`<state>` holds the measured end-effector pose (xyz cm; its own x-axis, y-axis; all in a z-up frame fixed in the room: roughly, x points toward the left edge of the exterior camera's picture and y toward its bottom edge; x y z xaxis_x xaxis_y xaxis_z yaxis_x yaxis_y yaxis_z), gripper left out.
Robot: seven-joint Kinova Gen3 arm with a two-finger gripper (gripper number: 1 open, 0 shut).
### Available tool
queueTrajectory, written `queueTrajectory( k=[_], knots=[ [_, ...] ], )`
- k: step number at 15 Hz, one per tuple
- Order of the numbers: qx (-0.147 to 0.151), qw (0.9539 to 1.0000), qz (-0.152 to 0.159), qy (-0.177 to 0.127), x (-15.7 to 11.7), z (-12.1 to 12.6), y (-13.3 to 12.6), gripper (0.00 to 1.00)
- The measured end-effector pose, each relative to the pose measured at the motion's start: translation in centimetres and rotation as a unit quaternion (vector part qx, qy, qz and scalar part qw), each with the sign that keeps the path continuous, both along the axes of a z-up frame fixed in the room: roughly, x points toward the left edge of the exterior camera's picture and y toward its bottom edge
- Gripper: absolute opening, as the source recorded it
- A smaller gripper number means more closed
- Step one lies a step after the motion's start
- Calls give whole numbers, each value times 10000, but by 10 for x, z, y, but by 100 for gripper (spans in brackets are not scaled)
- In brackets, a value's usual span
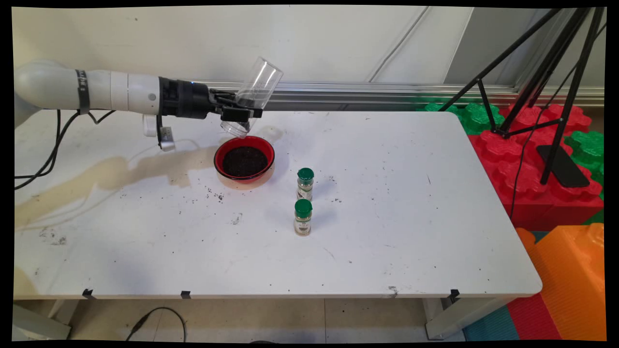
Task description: Pour the black seasoning powder in the red bowl
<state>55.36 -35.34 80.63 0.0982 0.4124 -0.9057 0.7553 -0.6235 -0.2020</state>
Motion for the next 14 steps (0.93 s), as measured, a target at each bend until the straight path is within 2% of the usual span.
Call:
queueTrajectory(
  k=[5,14],
  knots=[
    [-45,10000,-18,18,-2,3,-2,0],
    [46,10000,26,22,1,-1,0,0]
  ],
)
